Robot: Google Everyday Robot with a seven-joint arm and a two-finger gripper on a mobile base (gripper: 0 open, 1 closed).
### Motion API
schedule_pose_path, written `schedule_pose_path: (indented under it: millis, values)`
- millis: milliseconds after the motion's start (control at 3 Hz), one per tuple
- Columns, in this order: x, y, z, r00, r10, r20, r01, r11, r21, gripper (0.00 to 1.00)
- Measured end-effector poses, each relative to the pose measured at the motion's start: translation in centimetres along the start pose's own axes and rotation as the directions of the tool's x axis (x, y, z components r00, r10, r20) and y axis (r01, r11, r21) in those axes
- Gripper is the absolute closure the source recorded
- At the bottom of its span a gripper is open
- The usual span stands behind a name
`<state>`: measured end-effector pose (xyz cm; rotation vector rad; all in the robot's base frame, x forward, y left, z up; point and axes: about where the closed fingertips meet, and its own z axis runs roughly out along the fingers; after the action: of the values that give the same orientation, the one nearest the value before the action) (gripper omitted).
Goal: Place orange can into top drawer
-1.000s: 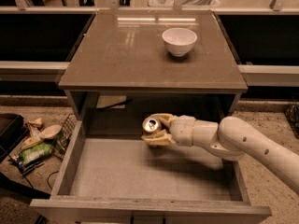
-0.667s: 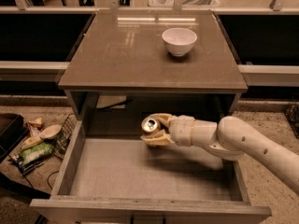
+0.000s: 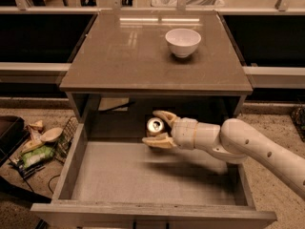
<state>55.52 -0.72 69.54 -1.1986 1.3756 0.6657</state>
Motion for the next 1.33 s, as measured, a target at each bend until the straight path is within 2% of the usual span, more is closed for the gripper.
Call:
schedule_pose_path:
  millis: [333, 667, 1000, 1333]
  values:
    - [0.0, 0.1, 0.1, 1.0, 0.0, 0.001, 0.0, 1.0, -0.002, 0.0]
    - [-0.4, 0.2, -0.1, 1.0, -0.005, -0.007, 0.005, 0.9999, -0.01, 0.0]
    - [0.1, 2.0, -3.5, 0.992, 0.003, -0.123, -0.006, 0.9997, -0.023, 0.0]
    - [-0.8, 4.4, -9.4, 0.959, 0.039, -0.282, -0.038, 0.9992, 0.01, 0.0]
